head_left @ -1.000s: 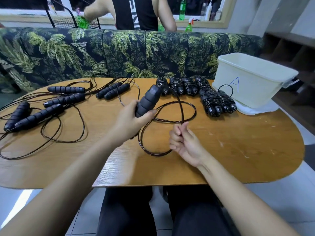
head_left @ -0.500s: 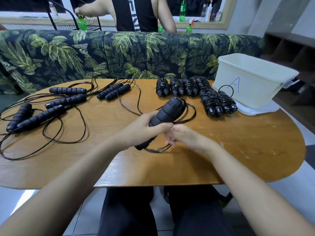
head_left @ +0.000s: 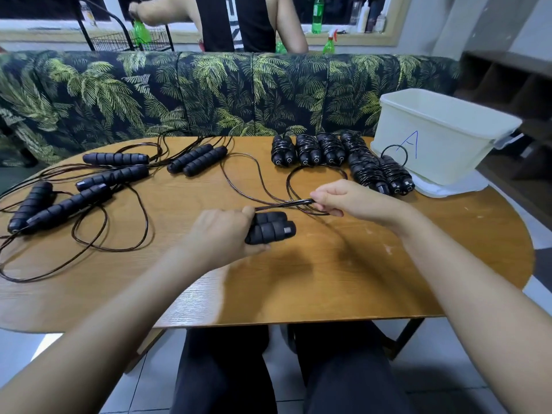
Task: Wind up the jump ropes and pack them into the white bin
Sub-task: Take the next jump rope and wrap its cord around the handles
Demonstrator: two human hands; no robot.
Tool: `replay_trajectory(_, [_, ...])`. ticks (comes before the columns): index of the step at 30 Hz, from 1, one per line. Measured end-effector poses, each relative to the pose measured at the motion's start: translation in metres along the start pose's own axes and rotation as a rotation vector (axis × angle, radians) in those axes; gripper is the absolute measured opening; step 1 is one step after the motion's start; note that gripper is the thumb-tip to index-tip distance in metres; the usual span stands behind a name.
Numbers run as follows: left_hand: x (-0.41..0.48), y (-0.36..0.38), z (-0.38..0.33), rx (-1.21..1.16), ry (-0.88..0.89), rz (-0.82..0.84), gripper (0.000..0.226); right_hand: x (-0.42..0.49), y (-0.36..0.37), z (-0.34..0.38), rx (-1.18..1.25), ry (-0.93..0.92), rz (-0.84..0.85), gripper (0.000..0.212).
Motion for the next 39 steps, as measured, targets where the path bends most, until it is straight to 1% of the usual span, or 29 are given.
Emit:
replay_trajectory(2, [0.003, 0.000, 0.009, -0.079, -0.104, 0.002, 0.064, -0.002, 0.008, 0.003, -0.010, -0.028, -0.040, 0.035])
replay_trajectory(4, [0.005, 0.002, 0.013, -0.127, -0.172, -0.007, 0.070, -0.005, 0.014, 0.006, -0.015, -0.057, -0.116, 0.032])
replay_trajectory(7, [0.009, 0.002, 0.011, -0.159, -0.236, -0.013, 0.072, -0.014, 0.023, 0.010, -0.045, -0.108, -0.256, 0.030])
replay_trajectory(9, [0.011, 0.003, 0.012, -0.214, -0.281, -0.004, 0.071, -0.019, 0.035, 0.011, -0.096, -0.152, -0.304, 0.029])
replay_trajectory(11, [0.012, 0.004, 0.017, -0.303, -0.307, -0.019, 0.072, -0.024, 0.046, 0.007, -0.066, -0.175, -0.344, 0.027])
replay_trajectory(12, [0.012, 0.005, 0.018, -0.355, -0.305, -0.028, 0.073, -0.026, 0.048, 0.004, -0.010, -0.180, -0.354, 0.026])
replay_trajectory(14, [0.011, 0.004, 0.015, -0.470, -0.269, -0.035, 0.079, -0.029, 0.052, -0.006, 0.167, -0.170, -0.305, 0.027])
replay_trajectory(17, [0.007, -0.007, 0.005, -0.651, -0.162, -0.063, 0.084, -0.026, 0.065, -0.023, 0.443, -0.113, -0.155, 0.027])
replay_trajectory(18, [0.006, -0.013, 0.002, -0.698, -0.115, -0.082, 0.083, -0.024, 0.069, -0.027, 0.472, -0.099, -0.103, 0.027])
replay_trajectory(20, [0.004, -0.023, -0.004, -0.744, 0.034, -0.090, 0.081, -0.018, 0.073, -0.032, 0.441, -0.080, -0.017, 0.026])
replay_trajectory(22, [-0.001, -0.029, -0.013, -0.710, 0.210, -0.058, 0.078, -0.012, 0.067, -0.030, 0.362, -0.046, 0.034, 0.019])
replay_trajectory(24, [-0.007, -0.032, -0.018, -0.606, 0.323, -0.028, 0.075, -0.003, 0.057, -0.017, 0.207, -0.070, 0.098, 0.016])
replay_trajectory(25, [-0.010, -0.033, -0.019, -0.523, 0.357, -0.022, 0.074, 0.002, 0.054, -0.009, 0.078, -0.100, 0.152, 0.019])
replay_trajectory(26, [-0.012, -0.034, -0.021, -0.419, 0.385, -0.021, 0.074, 0.006, 0.053, -0.001, -0.061, -0.134, 0.213, 0.027])
replay_trajectory(27, [-0.014, -0.035, -0.023, -0.296, 0.409, -0.032, 0.075, 0.011, 0.052, 0.005, -0.197, -0.149, 0.267, 0.035])
replay_trajectory(28, [-0.015, -0.037, -0.025, -0.163, 0.432, -0.059, 0.076, 0.016, 0.049, 0.009, -0.311, -0.145, 0.300, 0.038])
replay_trajectory(30, [-0.016, -0.038, -0.034, 0.072, 0.468, -0.120, 0.078, 0.024, 0.047, 0.016, -0.482, -0.125, 0.316, 0.031])
replay_trajectory(31, [-0.016, -0.036, -0.039, 0.158, 0.469, -0.126, 0.079, 0.027, 0.046, 0.019, -0.548, -0.112, 0.315, 0.026])
replay_trajectory(33, [-0.013, -0.027, -0.046, 0.290, 0.412, -0.086, 0.078, 0.032, 0.043, 0.025, -0.624, -0.082, 0.278, 0.022])
replay_trajectory(35, [-0.006, -0.019, -0.046, 0.379, 0.283, -0.009, 0.074, 0.033, 0.039, 0.033, -0.698, -0.051, 0.187, 0.029])
replay_trajectory(37, [0.000, -0.013, -0.037, 0.353, 0.118, 0.052, 0.072, 0.032, 0.038, 0.041, -0.735, -0.065, 0.066, 0.033])
replay_trajectory(39, [0.006, -0.009, -0.022, 0.223, -0.063, 0.057, 0.073, 0.025, 0.041, 0.049, -0.708, -0.117, -0.082, 0.033])
Point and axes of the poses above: each hand's wrist, its own x-axis towards the middle knuckle, its own y-axis out of the palm, z = x × y, the point moved 7 cm from there along x, towards the middle knuckle, and after that the axes turned 7 degrees about x, right-handed, at the moved point
